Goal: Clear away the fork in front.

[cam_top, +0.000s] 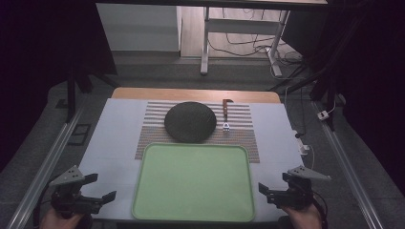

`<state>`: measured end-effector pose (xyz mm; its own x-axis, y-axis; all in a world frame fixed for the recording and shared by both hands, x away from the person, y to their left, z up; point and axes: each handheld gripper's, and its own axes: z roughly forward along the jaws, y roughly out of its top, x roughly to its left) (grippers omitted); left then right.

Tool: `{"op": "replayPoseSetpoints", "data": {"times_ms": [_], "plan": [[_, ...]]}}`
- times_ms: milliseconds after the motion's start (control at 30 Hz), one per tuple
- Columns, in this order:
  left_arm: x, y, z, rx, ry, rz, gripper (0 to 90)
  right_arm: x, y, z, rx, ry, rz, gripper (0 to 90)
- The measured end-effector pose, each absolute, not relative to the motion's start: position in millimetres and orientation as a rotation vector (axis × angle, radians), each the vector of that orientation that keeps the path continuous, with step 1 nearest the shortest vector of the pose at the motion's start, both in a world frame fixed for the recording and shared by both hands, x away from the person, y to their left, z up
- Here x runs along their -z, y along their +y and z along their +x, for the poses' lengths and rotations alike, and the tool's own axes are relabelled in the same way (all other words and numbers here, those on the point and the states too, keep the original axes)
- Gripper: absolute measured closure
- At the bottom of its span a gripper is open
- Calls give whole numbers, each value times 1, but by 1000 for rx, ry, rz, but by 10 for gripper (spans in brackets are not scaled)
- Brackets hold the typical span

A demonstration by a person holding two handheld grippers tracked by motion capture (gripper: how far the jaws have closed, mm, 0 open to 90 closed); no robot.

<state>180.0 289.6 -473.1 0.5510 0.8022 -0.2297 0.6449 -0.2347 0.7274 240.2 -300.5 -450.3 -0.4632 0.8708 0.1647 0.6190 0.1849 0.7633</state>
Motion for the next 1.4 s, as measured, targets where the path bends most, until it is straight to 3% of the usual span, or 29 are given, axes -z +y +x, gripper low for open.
{"op": "replayPoseSetpoints", "data": {"times_ms": [1400], "plan": [[474,289,182,-220,1158,1979,17,447,-288,254,-1126,2234,1321,0]]}}
